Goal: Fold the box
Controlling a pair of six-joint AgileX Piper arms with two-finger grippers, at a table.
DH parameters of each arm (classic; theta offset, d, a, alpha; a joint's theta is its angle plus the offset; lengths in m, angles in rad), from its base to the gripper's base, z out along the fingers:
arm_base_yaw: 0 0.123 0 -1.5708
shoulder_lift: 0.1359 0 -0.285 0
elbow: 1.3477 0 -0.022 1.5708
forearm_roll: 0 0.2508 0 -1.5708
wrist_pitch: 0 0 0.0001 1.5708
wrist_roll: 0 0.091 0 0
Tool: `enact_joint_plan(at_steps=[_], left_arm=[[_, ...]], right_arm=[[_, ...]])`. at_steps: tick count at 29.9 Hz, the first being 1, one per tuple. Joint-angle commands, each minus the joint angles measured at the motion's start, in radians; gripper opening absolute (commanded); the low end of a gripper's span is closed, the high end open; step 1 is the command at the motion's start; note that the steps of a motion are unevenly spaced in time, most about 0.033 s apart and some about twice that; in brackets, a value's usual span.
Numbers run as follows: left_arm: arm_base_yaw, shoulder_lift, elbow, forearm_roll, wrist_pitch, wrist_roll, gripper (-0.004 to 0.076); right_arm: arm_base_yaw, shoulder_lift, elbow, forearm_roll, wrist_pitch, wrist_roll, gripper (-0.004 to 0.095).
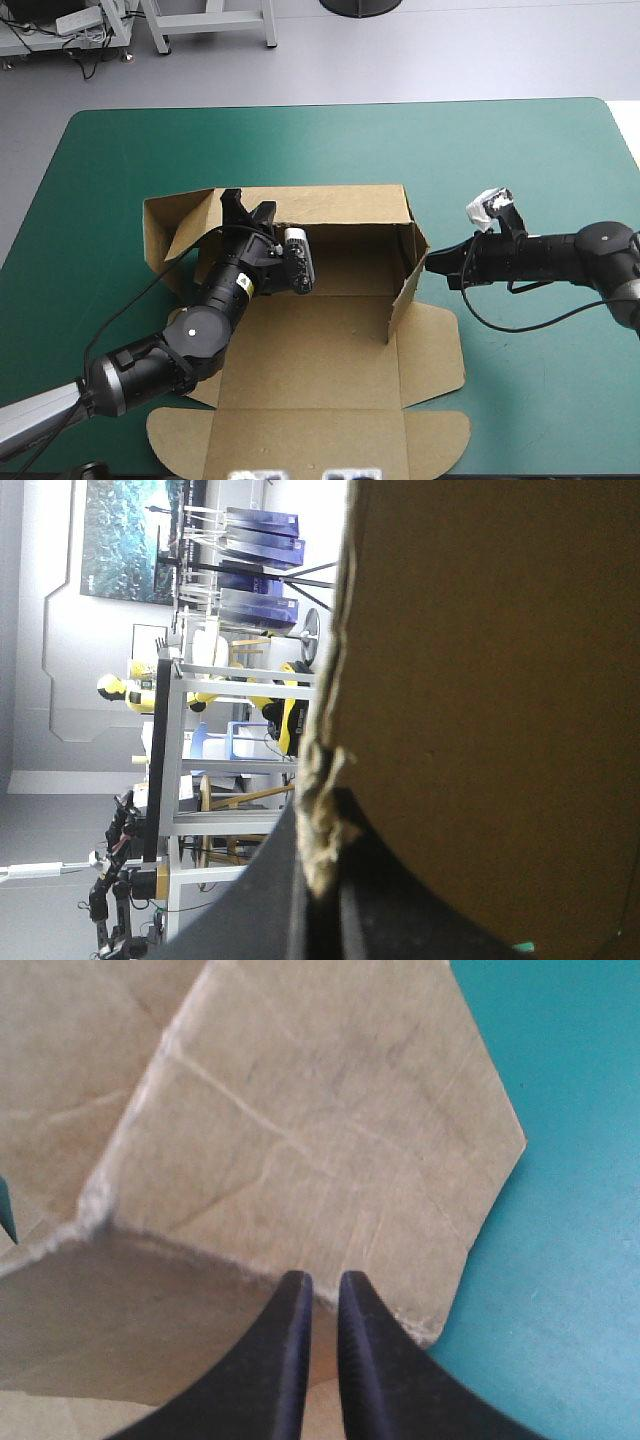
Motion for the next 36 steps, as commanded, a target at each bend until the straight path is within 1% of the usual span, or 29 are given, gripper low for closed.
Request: enact_joint_plan(at_steps=[1, 2, 6, 9, 13, 15, 18, 20, 21, 22, 25, 28, 33, 35, 36], left_arm=[[0.001, -0.006, -0.04, 0.055, 0.034, 0.003, -0.001], [0.001, -0.002, -0.04, 0.057, 0.034, 0.003, -0.001], [0.001, 0.005, -0.04, 0.063, 0.032, 0.003, -0.001], [0.001, 0.005, -0.04, 0.063, 0.032, 0.003, -0.001], [0.001, 0.005, -0.04, 0.066, 0.024, 0.003, -0.001], [0.001, 0.01, -0.04, 0.068, 0.022, 0.003, -0.001], [0.001, 0.018, -0.04, 0.068, 0.018, 0.003, -0.001], [0.001, 0.023, -0.04, 0.068, 0.017, 0.003, -0.001], [0.001, 0.027, -0.04, 0.068, 0.017, 0.003, -0.001], [0.001, 0.029, -0.04, 0.07, 0.017, 0.003, -0.001], [0.001, 0.029, -0.04, 0.072, 0.017, 0.003, -0.001], [0.001, 0.029, -0.04, 0.075, 0.017, 0.003, -0.001], [0.001, 0.029, -0.04, 0.075, 0.017, 0.007, -0.001], [0.001, 0.029, -0.04, 0.075, 0.017, 0.007, -0.001], [0.001, 0.029, -0.04, 0.075, 0.016, 0.007, -0.001]], right_arm=[[-0.003, -0.043, 0.041, 0.086, -0.04, -0.066, 0.0148], [-0.003, -0.044, 0.05, 0.089, -0.056, -0.072, 0.0177], [-0.003, -0.044, 0.05, 0.082, -0.065, -0.139, 0.0355], [-0.003, -0.044, 0.05, 0.084, -0.067, -0.196, 0.0443], [-0.003, -0.044, 0.05, 0.118, -0.056, -0.246, 0.046], [-0.003, -0.044, 0.05, 0.119, -0.026, -0.246, 0.046], [0.004, -0.044, 0.05, 0.135, 0.051, -0.237, 0.046], [0.027, -0.044, 0.05, 0.149, 0.066, -0.234, 0.046], [0.048, -0.044, 0.05, 0.154, 0.051, -0.237, 0.0462], [0.07, -0.044, 0.05, 0.155, 0.012, -0.243, 0.047], [0.132, -0.044, 0.05, 0.155, -0.147, -0.243, 0.0507], [0.166, -0.044, 0.05, 0.179, -0.256, -0.243, 0.0516], [0.176, -0.044, 0.05, 0.285, -0.334, -0.297, 0.0514], [0.176, -0.044, 0.05, 0.334, -0.351, -0.332, 0.048], [0.176, -0.044, 0.05, 0.361, -0.355, -0.347, 0.0446]])
